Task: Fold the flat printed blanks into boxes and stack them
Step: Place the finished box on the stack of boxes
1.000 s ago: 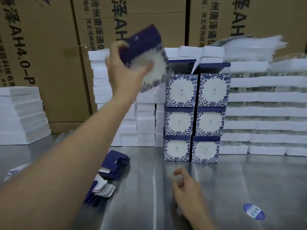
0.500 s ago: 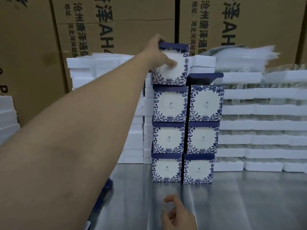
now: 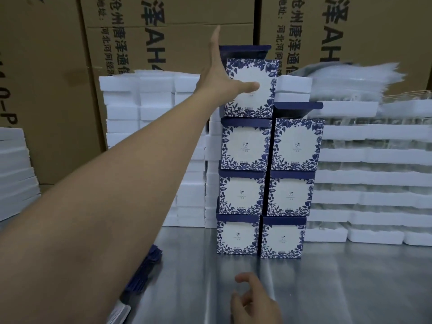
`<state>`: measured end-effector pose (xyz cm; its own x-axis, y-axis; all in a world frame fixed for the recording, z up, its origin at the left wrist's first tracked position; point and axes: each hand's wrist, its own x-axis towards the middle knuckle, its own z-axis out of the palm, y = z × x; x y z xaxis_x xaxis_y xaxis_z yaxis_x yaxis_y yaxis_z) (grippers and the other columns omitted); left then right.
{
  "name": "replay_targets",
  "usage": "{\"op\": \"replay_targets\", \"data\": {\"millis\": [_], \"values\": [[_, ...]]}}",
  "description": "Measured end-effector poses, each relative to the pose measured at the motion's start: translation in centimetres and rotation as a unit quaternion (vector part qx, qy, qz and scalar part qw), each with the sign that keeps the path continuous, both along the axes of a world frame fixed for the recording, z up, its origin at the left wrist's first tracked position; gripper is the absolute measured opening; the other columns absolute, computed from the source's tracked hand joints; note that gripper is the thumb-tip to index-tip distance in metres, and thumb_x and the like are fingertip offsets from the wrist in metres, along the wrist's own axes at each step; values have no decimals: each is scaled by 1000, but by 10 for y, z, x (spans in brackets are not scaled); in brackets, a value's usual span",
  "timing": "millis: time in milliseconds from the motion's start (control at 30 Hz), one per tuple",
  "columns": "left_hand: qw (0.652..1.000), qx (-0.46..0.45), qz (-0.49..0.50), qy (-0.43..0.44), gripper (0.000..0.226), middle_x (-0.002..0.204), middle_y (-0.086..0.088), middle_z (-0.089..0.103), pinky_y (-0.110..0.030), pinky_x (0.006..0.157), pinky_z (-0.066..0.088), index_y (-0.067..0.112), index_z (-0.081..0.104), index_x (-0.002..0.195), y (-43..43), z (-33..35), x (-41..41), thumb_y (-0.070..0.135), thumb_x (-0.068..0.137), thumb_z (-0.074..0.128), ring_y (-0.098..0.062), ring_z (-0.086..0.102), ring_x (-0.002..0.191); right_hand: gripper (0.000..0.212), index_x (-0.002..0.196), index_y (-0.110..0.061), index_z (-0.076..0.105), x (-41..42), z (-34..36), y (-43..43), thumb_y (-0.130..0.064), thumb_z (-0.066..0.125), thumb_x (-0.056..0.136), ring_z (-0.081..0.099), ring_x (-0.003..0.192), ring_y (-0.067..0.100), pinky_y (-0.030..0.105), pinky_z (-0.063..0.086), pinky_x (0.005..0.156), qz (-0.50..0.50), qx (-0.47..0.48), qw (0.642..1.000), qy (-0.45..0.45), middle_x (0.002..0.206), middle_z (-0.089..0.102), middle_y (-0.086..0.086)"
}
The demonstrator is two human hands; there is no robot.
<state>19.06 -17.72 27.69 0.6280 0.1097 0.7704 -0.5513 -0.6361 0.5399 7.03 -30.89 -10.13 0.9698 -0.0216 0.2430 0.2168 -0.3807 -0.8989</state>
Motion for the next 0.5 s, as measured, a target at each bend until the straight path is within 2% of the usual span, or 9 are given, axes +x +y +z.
{"op": "replay_targets", "data": {"millis": [67, 133, 200, 300, 333, 400, 433, 500], "values": [[1000, -17, -14, -7, 131, 176, -1, 12, -42, 117, 34, 38, -5, 165, 1, -2, -27, 35, 79, 93, -31, 31, 155, 26, 97, -38, 64, 0, 0, -2, -15, 72, 88, 65, 53, 7, 13, 49, 62, 10, 4, 1000, 3, 62, 70, -2], [1000, -15, -15, -6, 111, 173, 1, 17, -54, 124, 32, 41, 7, 163, 11, -15, -63, 39, 86, 86, -31, 31, 155, 23, 99, -36, 63, 0, -2, -7, -15, 68, 92, 69, 56, 13, 29, 58, 70, 29, 4, 1000, 8, 62, 71, 1], [1000, 21, 5, 10, 78, 157, 6, 36, -50, 116, 42, 49, 32, 153, 32, -41, -103, 50, 90, 78, -22, 41, 145, 21, 101, -33, 62, -1, -5, -9, -14, 65, 93, 71, 58, 18, 39, 61, 70, 39, 3, 999, 10, 63, 71, 2], [993, 67, 31, 88, 36, 142, 24, 54, -32, 98, 49, 56, 61, 126, 80, -113, -165, 61, 92, 69, 1, 53, 130, 23, 104, -37, 61, -2, -10, -9, -17, 62, 92, 72, 63, 20, 44, 62, 71, 47, 6, 999, 6, 65, 72, -1], [990, 64, 41, 118, 30, 136, 26, 61, -32, 96, 49, 53, 66, 122, 98, -143, -183, 60, 93, 69, 4, 57, 125, 24, 104, -40, 60, -2, -11, -9, -19, 60, 91, 72, 63, 21, 45, 62, 70, 51, 14, 999, 4, 64, 72, 0], [980, 33, 100, 168, 22, 125, 20, 69, -37, 99, 52, 45, 70, 117, 130, -209, -210, 50, 95, 72, -1, 62, 119, 26, 103, -47, 57, -2, -12, -9, -27, 56, 87, 70, 57, 19, 44, 60, 64, 61, 23, 998, 4, 63, 72, 1], [971, 21, 154, 182, 22, 125, 17, 68, -41, 100, 52, 43, 70, 117, 144, -240, -218, 46, 96, 73, -7, 63, 119, 26, 102, -49, 57, -3, -12, -9, -27, 55, 88, 69, 54, 20, 44, 59, 62, 64, 24, 998, 5, 62, 72, 1], [932, 44, 283, 222, 33, 138, 8, 62, -50, 105, 49, 41, 65, 126, 170, -289, -225, 47, 94, 72, -21, 56, 131, 31, 102, -47, 57, -2, -15, -9, -17, 57, 93, 69, 56, 24, 48, 57, 62, 64, 23, 998, 3, 63, 72, 3]]}}
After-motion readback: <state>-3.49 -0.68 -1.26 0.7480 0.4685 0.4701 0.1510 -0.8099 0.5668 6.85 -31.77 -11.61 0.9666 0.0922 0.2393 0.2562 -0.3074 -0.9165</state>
